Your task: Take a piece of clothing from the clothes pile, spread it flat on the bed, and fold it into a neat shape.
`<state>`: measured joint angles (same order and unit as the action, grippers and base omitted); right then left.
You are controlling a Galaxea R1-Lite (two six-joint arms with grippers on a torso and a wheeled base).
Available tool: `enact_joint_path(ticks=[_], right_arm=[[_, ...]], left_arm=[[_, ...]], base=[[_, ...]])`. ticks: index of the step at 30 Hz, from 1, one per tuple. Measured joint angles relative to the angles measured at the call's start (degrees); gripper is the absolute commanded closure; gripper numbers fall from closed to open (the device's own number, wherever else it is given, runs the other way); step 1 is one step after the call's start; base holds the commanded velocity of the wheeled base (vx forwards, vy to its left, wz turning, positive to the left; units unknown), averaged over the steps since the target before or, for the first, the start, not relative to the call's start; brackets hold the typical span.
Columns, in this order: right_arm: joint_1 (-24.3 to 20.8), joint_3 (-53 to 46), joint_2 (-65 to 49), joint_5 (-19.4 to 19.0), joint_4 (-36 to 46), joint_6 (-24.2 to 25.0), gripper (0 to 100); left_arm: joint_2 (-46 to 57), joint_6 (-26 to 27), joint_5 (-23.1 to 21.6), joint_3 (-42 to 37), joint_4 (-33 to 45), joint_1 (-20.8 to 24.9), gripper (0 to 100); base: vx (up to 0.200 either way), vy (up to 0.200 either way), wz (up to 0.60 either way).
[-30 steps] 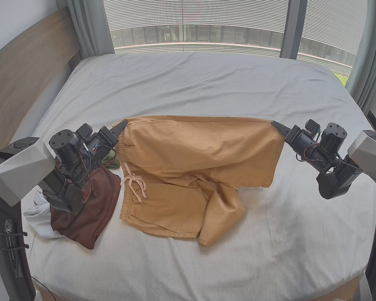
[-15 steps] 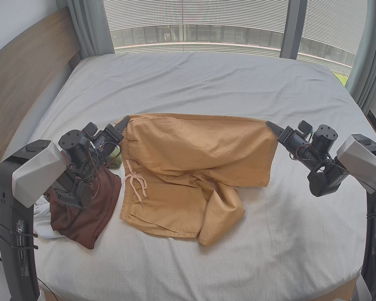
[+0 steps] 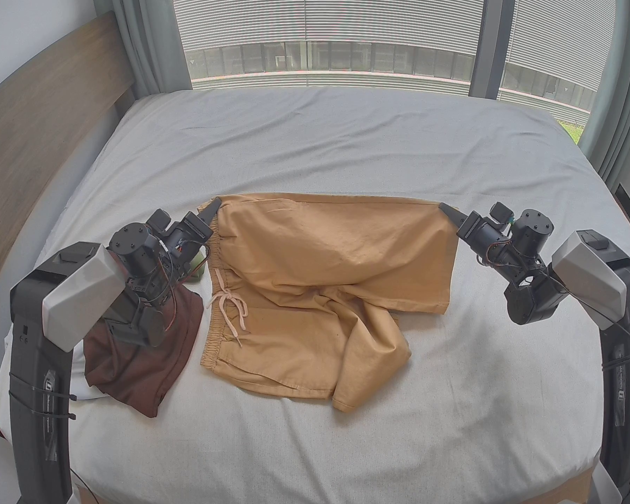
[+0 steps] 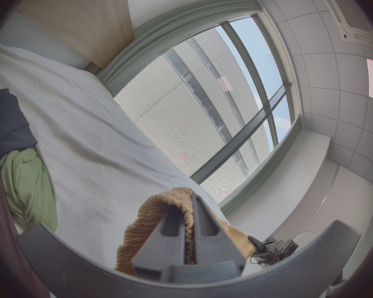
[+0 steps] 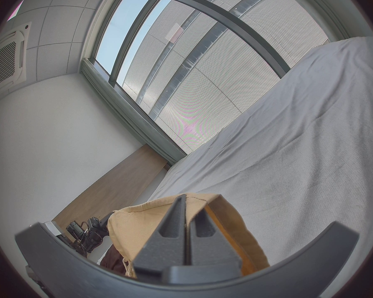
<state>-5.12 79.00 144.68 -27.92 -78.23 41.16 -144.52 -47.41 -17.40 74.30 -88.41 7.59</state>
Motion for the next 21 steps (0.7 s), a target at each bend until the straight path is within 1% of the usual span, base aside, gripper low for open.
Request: enact_joint_path(ticks=[7, 16, 21], right_arm=[[0.2, 3.0, 1.4, 0.0, 1.1, 0.0, 100], [-0.1, 7.8, 1.7, 0.1, 6.9, -1.1, 100], [-0.3, 9.7, 1.9, 0.2, 7.9, -1.4, 100]], left_arm=[[-2.0, 0.0, 0.5, 2.9, 0.1, 0.0, 100], [-2.8, 0.0, 0.5, 3.4, 0.2, -0.2, 100], [-3.0, 0.0, 0.5, 3.4, 0.1, -0.4, 100]], base=[[0.0, 0.0, 0.0], [0.0, 0.0, 0.0], [0.0, 0.0, 0.0]])
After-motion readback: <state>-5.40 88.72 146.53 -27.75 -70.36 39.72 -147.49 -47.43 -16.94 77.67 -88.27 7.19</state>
